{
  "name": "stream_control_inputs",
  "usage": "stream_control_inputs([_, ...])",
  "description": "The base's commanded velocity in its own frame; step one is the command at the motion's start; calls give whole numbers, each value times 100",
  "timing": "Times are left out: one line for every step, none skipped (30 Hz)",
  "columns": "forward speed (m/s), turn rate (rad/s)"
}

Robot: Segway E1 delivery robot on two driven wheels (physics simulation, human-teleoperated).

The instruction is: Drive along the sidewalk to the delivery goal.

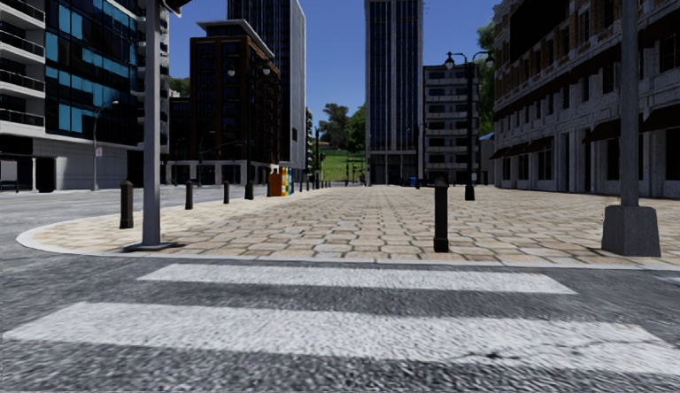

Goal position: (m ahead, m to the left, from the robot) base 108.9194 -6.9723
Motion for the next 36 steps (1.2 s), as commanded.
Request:
stream_control_inputs([200, -25])
stream_control_inputs([200, -25])
stream_control_inputs([200, -25])
stream_control_inputs([200, -25])
stream_control_inputs([200, -25])
stream_control_inputs([200, -25])
stream_control_inputs([200, -25])
stream_control_inputs([200, -25])
stream_control_inputs([200, -25])
stream_control_inputs([200, -25])
stream_control_inputs([200, -25])
stream_control_inputs([200, -25])
stream_control_inputs([200, -25])
stream_control_inputs([200, -25])
stream_control_inputs([200, -25])
stream_control_inputs([200, -25])
stream_control_inputs([200, -25])
stream_control_inputs([200, -18])
stream_control_inputs([200, -18])
stream_control_inputs([200, 0])
stream_control_inputs([200, 0])
stream_control_inputs([200, 0])
stream_control_inputs([200, 0])
stream_control_inputs([200, 0])
stream_control_inputs([200, 0])
stream_control_inputs([200, 0])
stream_control_inputs([200, 0])
stream_control_inputs([200, 0])
stream_control_inputs([200, 0])
stream_control_inputs([200, 0])
stream_control_inputs([200, 0])
stream_control_inputs([200, 0])
stream_control_inputs([200, 0])
stream_control_inputs([200, 0])
stream_control_inputs([200, 0])
stream_control_inputs([200, 0])
